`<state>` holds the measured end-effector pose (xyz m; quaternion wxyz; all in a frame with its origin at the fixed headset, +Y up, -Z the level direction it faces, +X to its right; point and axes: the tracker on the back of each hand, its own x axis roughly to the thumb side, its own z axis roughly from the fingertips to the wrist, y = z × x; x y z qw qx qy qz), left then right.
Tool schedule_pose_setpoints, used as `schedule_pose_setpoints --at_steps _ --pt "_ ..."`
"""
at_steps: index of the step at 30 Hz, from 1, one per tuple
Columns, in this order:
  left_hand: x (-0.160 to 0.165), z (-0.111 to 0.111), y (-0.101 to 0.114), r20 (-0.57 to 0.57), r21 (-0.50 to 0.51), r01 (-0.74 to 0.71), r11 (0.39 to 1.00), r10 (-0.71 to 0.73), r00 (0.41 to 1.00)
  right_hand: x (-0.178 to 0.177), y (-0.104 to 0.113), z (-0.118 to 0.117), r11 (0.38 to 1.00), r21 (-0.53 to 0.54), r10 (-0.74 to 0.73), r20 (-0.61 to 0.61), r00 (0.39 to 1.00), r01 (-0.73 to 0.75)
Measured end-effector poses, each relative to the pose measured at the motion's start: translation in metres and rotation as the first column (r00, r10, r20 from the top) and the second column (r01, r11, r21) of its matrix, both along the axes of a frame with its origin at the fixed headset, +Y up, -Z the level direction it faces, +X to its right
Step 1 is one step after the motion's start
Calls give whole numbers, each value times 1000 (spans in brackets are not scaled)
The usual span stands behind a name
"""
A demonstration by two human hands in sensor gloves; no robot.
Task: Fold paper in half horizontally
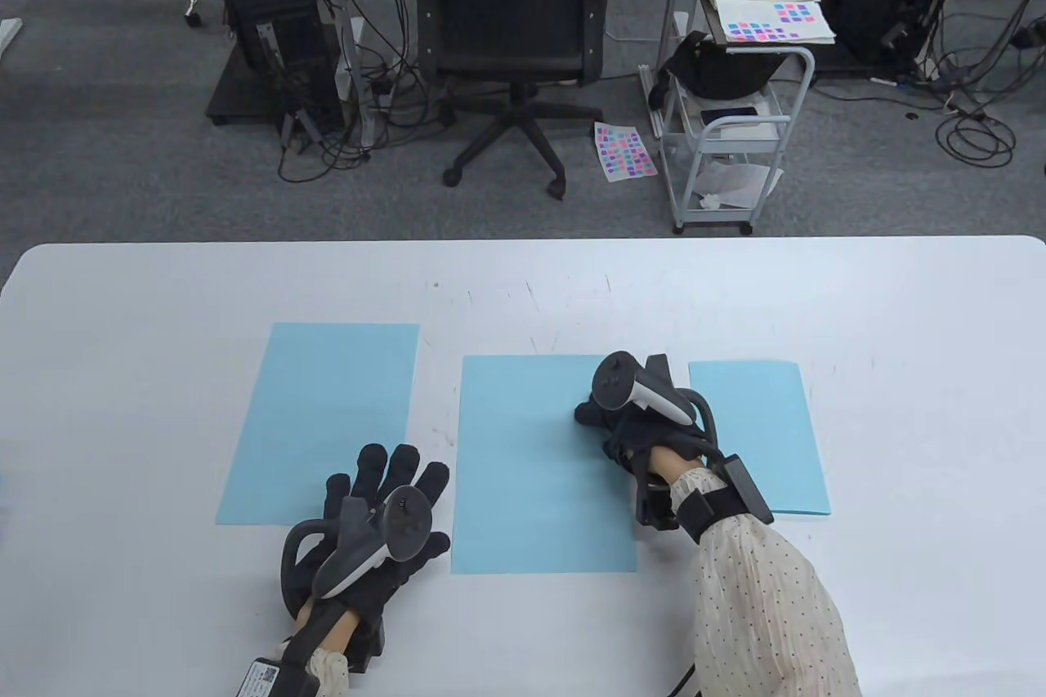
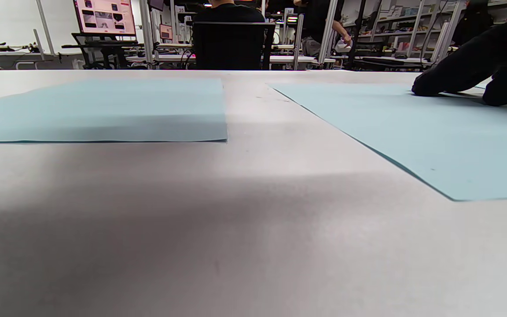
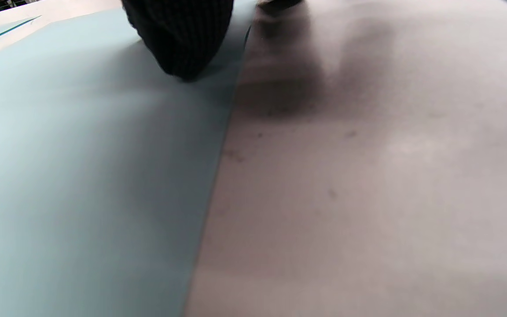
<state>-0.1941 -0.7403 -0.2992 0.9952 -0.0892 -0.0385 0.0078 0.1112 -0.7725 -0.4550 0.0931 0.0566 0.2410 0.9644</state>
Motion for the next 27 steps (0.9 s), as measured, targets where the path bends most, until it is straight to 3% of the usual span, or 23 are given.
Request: schedule_pose_setpoints --at_steps 5,9,12,20,27 --pt "1 1 0 7 3 -2 1000 2 1000 -2 8 8 998 58 -21 -12 1000 22" --pt "2 2 0 7 9 -4 1000 4 1000 1 29 29 988 131 -77 -32 997 80" --pt "3 2 0 9 10 -5 1000 5 1000 8 34 50 987 129 -93 -38 995 97" --pt "6 3 -3 13 2 -2 1000 2 1000 24 14 100 992 78 -94 -38 995 96" --pt "8 2 -5 13 -18 -3 1000 3 1000 25 -3 116 997 60 -43 -69 997 48"
